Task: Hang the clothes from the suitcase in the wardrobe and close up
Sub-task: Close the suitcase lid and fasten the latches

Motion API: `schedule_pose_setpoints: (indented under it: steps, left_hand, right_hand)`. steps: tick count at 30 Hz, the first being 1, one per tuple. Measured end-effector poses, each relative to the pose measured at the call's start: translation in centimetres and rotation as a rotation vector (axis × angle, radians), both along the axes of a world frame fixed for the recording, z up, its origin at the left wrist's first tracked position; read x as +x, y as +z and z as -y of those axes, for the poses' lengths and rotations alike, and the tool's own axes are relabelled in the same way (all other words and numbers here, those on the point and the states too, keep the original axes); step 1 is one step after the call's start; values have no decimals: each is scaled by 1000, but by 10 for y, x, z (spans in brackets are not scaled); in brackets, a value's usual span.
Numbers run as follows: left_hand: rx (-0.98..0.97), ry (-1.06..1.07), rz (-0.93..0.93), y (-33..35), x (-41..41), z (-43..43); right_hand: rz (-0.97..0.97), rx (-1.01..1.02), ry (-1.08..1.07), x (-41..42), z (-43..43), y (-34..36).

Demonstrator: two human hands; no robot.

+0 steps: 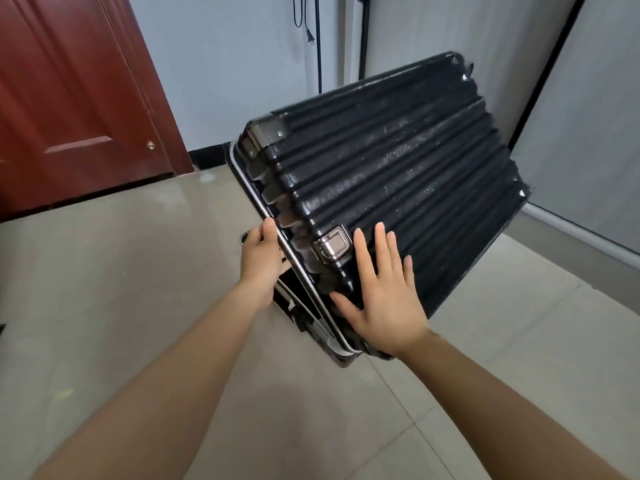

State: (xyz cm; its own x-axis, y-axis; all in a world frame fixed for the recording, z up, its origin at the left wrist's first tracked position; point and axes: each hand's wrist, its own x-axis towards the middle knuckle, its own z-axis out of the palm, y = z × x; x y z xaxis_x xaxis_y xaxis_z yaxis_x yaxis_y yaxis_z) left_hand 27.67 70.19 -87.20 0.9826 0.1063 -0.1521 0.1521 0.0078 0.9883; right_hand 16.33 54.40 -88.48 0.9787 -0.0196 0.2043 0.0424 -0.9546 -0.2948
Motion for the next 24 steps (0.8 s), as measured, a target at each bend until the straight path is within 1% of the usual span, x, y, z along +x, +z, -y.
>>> schedule_pose_setpoints:
  steps: [4, 6, 8, 10, 13, 15, 16, 19, 22, 24]
  left_hand:
    - [-139, 52, -169, -13, -13, 3]
    - [-297, 67, -285, -23, -23, 3]
    - [-417, 55, -390, -39, -36, -1]
    - [-522, 32, -419, -52, -50, 1]
    - [-675, 159, -406, -59, -47, 0]
    - [-659, 191, -445, -59, -35, -5]
    - [-617, 149, -483, -60, -32, -7]
    - [-466, -94, -554, -72, -36, -3]
    - [-406, -225, -518, -77, -60, 20]
    - [-386, -298, -499, -76, -85, 44]
  right_hand:
    - [-51, -94, 60, -2, 0, 1]
    - [-88, -155, 110, -10, 11, -6]
    - [-57, -236, 160, -23, 25, -14]
    - [-39, -314, 167, -37, 43, -23]
    - [-33, -407, 162, -54, 68, -35]
    - [1, -443, 145, -60, 85, -38]
    - [0, -450, 136, -63, 93, -37]
    - [-23, -449, 109, -74, 115, -34]
    - [-61, -421, 34, -92, 146, -31]
    - [-68, -394, -84, -107, 171, -33]
